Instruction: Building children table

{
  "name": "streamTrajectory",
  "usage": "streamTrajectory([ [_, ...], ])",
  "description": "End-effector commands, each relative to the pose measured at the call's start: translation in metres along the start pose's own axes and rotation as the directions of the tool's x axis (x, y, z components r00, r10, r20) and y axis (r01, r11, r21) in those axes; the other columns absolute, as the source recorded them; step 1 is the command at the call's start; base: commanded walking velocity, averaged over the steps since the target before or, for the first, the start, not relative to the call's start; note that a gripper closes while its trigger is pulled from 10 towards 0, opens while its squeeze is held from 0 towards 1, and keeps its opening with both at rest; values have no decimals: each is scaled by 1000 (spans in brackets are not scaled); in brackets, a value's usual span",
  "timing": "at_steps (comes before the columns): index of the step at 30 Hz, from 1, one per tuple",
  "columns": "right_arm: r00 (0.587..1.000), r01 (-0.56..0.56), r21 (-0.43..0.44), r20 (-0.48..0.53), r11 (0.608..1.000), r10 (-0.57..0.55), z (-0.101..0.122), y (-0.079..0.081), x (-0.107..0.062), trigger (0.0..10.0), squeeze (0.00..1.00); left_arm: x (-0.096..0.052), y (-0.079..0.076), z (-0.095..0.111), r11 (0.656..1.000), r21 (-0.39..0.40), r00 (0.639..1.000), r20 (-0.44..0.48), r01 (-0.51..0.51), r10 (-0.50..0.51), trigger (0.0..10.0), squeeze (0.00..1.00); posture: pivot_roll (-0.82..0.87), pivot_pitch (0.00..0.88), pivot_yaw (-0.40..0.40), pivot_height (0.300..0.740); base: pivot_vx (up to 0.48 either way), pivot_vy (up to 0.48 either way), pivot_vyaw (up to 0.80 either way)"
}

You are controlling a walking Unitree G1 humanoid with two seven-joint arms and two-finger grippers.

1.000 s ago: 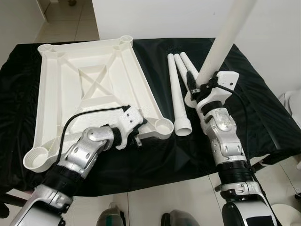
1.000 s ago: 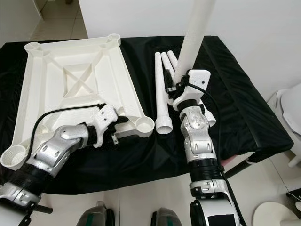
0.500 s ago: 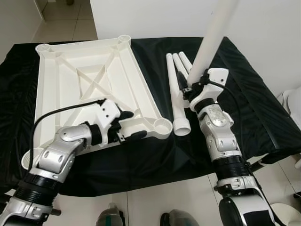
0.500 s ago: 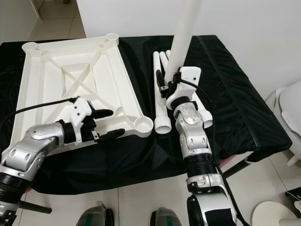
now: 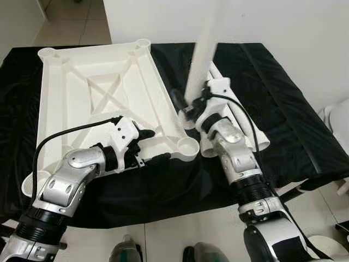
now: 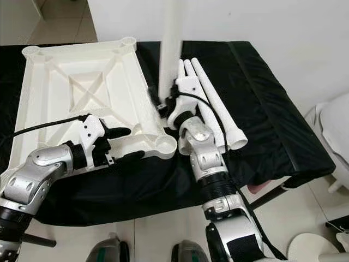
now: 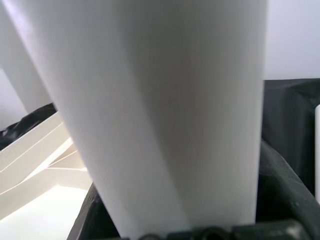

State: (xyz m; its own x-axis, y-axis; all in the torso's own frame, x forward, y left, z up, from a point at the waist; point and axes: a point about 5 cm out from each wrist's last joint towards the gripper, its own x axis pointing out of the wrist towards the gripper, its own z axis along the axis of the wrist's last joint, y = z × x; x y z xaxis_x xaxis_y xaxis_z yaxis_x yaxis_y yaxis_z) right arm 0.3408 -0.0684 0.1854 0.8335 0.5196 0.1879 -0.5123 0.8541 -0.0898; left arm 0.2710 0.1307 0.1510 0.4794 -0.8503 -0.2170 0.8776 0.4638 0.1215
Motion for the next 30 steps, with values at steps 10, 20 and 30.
streamTrajectory([
  [10, 994, -86, 36, -61, 996, 88, -12, 11, -14, 10000, 0, -4, 4, -1, 998, 12, 998, -22, -61, 61, 10000, 0, 1, 0, -40, 740, 0, 0, 0],
  [20, 983, -152, 25, -98, 988, 154, -12, 14, -34, 10000, 0, -5, 2, -1, 998, 10, 998, -26, -58, 59, 10000, 0, -12, 6, -41, 740, 0, 0, 0],
  [30, 981, -145, 34, -124, 989, 148, -17, 13, -39, 10000, 0, -4, 2, -1, 998, 9, 998, -22, -63, 63, 10000, 0, -12, 12, -42, 740, 0, 0, 0],
])
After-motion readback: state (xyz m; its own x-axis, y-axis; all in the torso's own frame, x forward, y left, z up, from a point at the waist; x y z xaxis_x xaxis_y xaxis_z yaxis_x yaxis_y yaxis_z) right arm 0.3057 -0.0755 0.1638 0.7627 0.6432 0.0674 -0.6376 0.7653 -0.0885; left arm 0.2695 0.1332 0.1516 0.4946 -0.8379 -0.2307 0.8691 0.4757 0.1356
